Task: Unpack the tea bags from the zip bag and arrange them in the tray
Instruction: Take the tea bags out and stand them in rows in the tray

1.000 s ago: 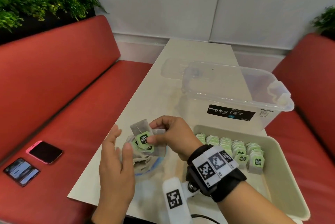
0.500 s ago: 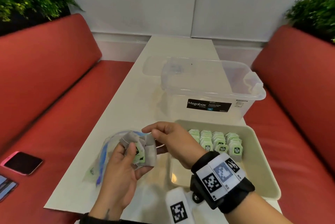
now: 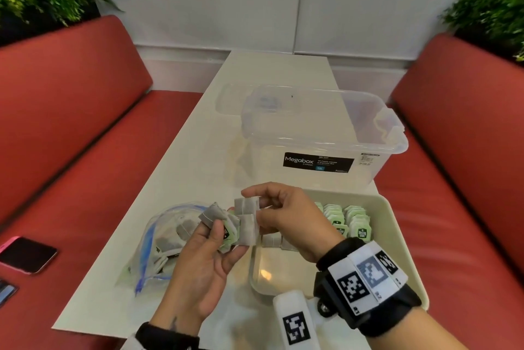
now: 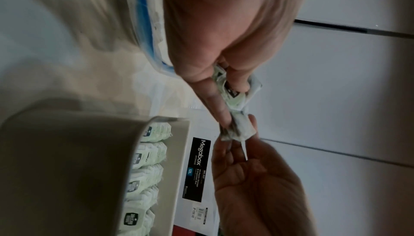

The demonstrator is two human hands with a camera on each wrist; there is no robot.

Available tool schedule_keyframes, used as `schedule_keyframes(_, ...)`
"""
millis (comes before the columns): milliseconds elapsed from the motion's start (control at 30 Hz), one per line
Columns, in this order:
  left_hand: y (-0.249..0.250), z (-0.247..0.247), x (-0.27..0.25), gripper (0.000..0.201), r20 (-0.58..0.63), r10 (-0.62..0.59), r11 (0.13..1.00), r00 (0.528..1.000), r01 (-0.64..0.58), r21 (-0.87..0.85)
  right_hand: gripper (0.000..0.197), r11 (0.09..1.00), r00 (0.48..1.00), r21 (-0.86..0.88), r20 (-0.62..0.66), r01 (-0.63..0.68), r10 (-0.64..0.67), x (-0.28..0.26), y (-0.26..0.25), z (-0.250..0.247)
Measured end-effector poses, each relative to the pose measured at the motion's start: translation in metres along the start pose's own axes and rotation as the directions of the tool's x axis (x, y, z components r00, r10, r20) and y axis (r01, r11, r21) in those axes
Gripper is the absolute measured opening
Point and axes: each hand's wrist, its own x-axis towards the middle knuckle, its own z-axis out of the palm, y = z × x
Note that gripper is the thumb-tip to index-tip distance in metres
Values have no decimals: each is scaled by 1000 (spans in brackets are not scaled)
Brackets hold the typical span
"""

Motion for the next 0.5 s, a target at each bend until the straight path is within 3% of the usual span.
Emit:
schedule_keyframes(100,-5,4,-1,30,33,24,999,999,-25,25,16,999,999,39,5,-36,36,-3,-1,-1)
schedule_keyframes(233,-8,7,0,34,29,20,1000,999,-20,13,27,1000,998,5,-60,-2,2,-2,6,-5)
schedule_keyframes(500,-15,8,4,34,-18,41,999,999,-41,31,6,999,971,36,-237,-28,36,-1,3,-19)
